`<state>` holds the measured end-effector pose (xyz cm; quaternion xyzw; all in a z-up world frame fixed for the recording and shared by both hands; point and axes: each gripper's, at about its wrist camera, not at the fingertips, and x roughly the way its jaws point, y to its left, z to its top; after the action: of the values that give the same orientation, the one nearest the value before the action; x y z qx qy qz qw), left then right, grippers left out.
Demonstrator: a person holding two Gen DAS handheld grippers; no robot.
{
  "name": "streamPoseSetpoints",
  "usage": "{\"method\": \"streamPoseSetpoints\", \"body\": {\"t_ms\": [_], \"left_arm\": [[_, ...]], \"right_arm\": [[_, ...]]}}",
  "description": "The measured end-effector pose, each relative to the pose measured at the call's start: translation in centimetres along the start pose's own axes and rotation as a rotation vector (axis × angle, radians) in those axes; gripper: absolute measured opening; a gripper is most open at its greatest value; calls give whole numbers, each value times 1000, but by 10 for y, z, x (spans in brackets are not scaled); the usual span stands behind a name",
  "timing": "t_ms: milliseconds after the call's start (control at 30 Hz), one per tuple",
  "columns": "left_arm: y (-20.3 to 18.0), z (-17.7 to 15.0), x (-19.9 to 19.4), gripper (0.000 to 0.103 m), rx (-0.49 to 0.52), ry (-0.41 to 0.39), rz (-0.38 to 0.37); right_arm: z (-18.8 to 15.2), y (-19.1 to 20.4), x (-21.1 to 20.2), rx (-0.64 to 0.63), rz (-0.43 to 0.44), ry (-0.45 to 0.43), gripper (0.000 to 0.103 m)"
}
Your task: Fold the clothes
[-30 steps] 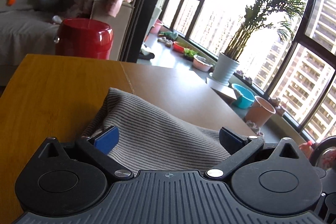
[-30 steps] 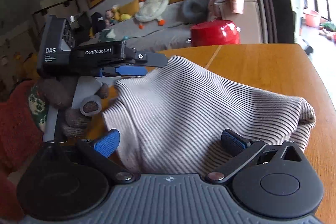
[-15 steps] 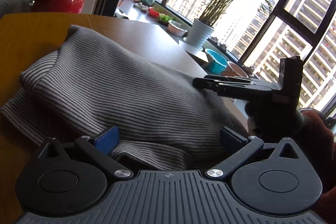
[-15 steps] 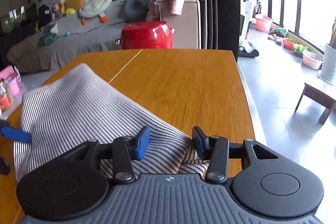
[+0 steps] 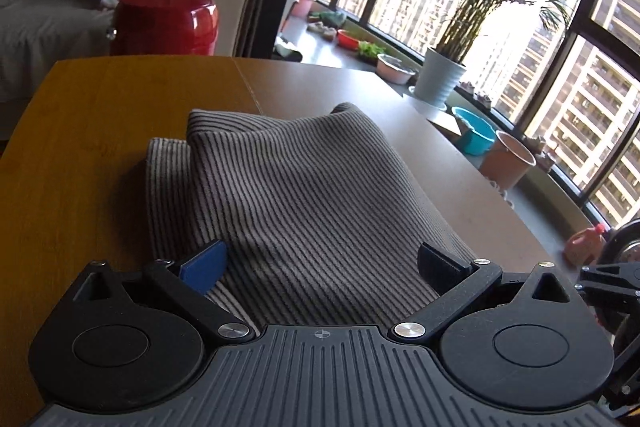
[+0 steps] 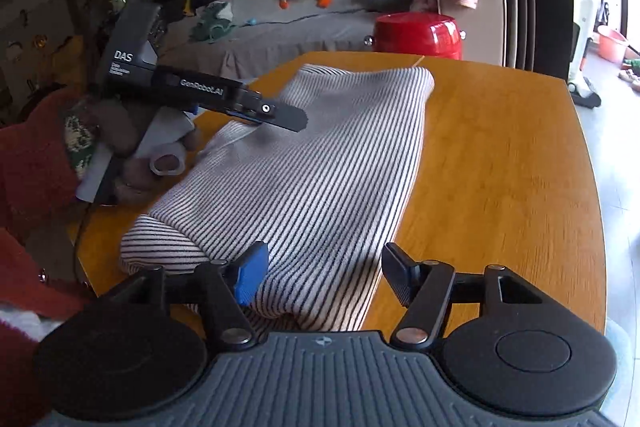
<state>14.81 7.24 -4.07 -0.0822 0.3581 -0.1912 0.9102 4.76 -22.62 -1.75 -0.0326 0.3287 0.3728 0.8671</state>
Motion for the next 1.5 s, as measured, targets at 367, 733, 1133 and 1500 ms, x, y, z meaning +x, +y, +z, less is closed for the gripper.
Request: {"method": "streamPoseSetpoints", "body": {"t_ms": [367, 733, 1133, 1500], "left_arm": [[-32, -45, -52, 103, 121, 41, -201], [-55, -59, -20, 103, 252, 68, -121], [4, 35, -17, 92, 23, -146, -105], [35, 40, 53, 78, -45, -70, -109]], "right_arm": [[21, 4, 42, -6, 51, 28, 63], [-3, -1, 22, 7, -10, 47, 65], [93, -63, 34, 130, -73, -139, 41], [113, -118, 155, 249, -66, -46, 38]]}}
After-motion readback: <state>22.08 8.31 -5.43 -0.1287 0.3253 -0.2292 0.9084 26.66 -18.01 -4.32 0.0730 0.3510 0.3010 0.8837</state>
